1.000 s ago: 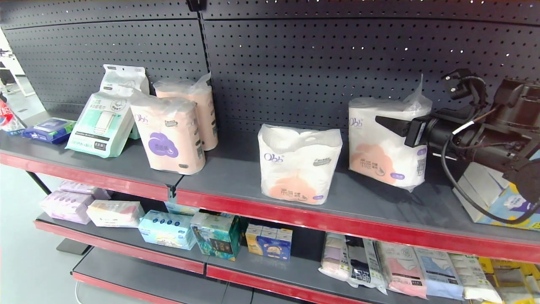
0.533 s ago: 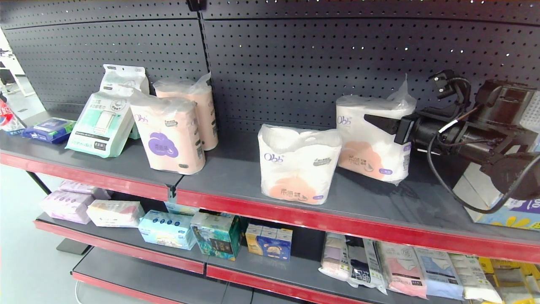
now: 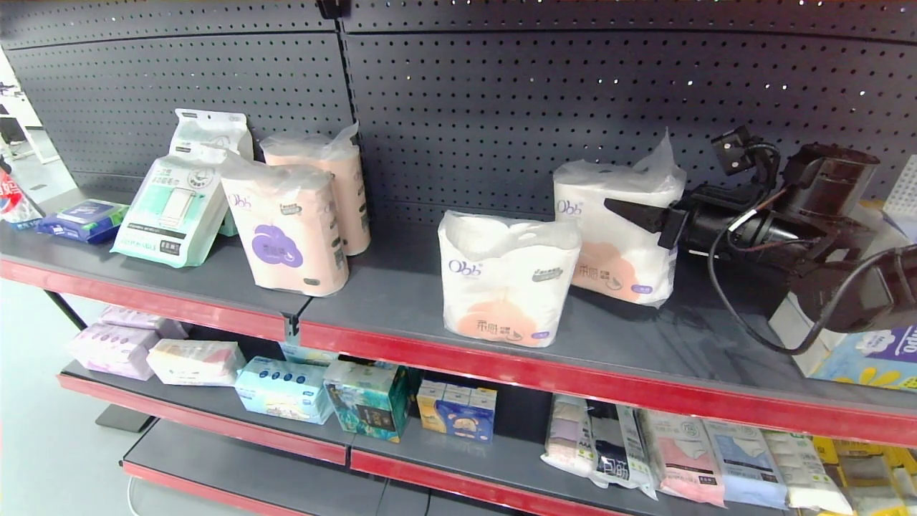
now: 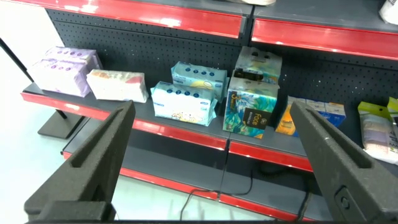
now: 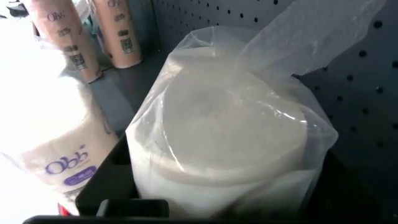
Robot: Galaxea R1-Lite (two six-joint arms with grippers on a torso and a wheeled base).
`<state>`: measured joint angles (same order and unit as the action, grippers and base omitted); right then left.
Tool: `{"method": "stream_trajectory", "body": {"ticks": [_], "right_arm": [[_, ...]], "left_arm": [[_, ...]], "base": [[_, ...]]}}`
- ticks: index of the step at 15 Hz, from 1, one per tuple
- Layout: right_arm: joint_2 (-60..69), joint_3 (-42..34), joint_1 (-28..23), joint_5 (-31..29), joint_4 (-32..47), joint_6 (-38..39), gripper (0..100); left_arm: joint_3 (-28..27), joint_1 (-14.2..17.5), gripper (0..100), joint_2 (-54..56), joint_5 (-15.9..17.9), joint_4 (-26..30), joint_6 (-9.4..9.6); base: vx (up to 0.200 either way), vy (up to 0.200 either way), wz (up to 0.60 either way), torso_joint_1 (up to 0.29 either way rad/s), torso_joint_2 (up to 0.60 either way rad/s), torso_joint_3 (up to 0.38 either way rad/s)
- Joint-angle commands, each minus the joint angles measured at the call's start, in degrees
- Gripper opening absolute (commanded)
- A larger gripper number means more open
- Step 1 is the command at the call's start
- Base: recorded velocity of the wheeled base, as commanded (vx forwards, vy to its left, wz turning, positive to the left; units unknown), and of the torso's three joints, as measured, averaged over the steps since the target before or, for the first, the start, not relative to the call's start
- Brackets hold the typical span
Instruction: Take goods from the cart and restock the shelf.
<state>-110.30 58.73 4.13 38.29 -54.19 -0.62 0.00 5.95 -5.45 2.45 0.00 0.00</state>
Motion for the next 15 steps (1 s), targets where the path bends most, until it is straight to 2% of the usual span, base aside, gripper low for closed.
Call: {"method": "stream_trajectory", "body": {"ticks": [1, 4, 10, 15], "right_arm": [[-2.73, 2.09, 0.09, 0.03, -0.66, -0.08, 0], [-4.40, 4.11, 0.09, 0.56, -0.74, 0.18, 0], [-8.53, 6.66, 0.00, 7.24, -4.35, 0.71, 0], [-11.34, 7.71, 0.53, 9.70, -6.37, 0.62, 0]], "left_arm": [[0.00, 0.12, 100, -0.09, 0.01, 0.00, 0.00], [0.00, 0.03, 100, -0.09, 0.01, 0.00, 0.00], [0.00, 0.03, 100, -0.09, 0.01, 0.00, 0.00], [0.00, 0.03, 100, -0.09, 0.01, 0.00, 0.00]], "base": [[0.000, 0.000, 0.00, 0.000, 0.00, 0.000], [0.000, 0.000, 0.00, 0.000, 0.00, 0.000], [0.000, 0.000, 0.00, 0.000, 0.00, 0.000], [0.000, 0.000, 0.00, 0.000, 0.00, 0.000]]}}
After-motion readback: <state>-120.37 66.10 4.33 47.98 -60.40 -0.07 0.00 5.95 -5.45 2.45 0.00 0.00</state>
